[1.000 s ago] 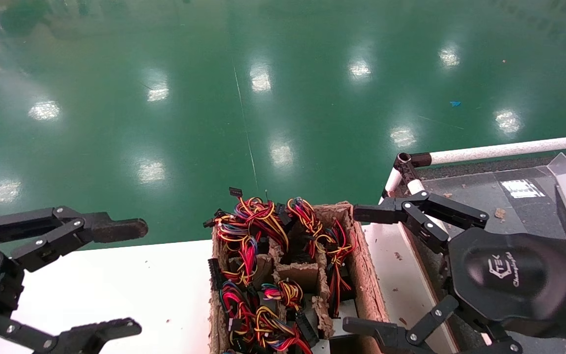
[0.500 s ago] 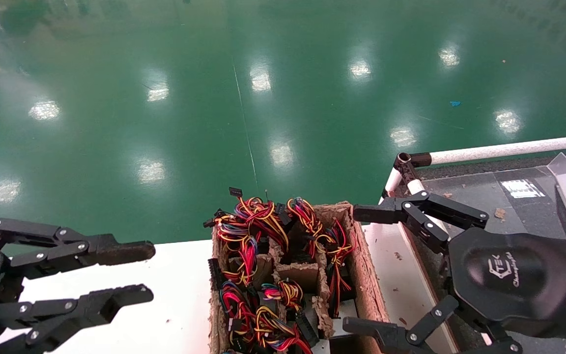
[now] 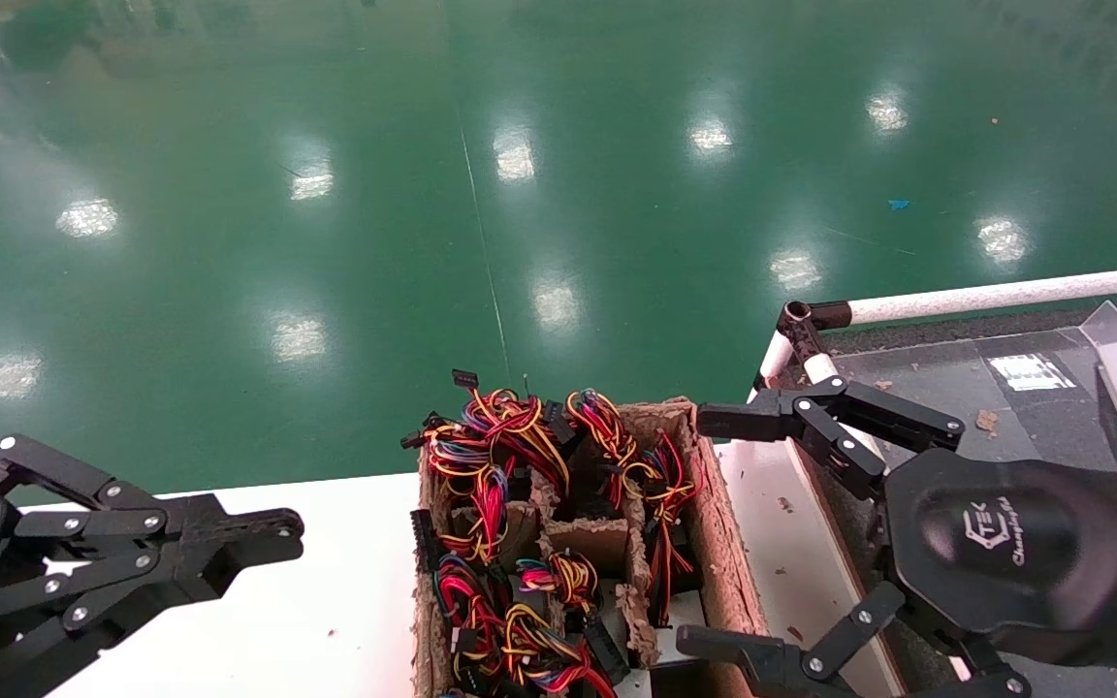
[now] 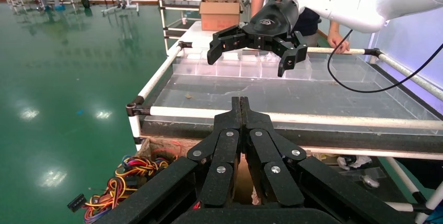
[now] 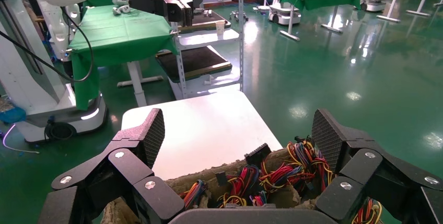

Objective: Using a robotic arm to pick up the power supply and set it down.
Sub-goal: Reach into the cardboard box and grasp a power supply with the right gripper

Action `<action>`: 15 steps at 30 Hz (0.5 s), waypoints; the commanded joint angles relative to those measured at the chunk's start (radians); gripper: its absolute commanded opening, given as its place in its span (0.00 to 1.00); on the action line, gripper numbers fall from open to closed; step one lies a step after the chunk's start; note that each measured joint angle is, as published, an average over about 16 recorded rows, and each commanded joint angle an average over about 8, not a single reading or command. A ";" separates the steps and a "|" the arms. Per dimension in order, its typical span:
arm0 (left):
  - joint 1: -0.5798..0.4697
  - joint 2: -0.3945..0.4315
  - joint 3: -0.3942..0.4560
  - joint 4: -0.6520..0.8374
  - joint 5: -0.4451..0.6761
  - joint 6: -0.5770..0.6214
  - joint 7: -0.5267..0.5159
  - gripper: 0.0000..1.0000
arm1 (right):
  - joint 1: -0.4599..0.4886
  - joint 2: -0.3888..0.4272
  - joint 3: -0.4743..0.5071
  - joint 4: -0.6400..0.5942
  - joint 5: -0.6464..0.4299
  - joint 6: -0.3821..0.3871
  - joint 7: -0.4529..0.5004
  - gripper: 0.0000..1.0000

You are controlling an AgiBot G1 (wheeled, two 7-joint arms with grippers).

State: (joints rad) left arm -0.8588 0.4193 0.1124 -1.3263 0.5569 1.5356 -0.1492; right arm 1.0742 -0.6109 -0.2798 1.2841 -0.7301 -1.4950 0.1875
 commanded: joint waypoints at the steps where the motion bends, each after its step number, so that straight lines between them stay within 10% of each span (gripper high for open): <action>1: 0.000 0.000 0.000 0.000 0.000 0.000 0.000 0.99 | 0.000 0.000 0.000 0.000 0.000 0.000 0.000 1.00; 15: -0.002 0.001 0.003 0.005 -0.001 0.002 0.003 1.00 | 0.006 -0.004 -0.003 -0.005 -0.007 0.004 0.000 1.00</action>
State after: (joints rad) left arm -0.8614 0.4196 0.1160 -1.3213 0.5560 1.5371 -0.1465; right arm 1.0878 -0.6178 -0.2867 1.2782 -0.7476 -1.4891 0.1877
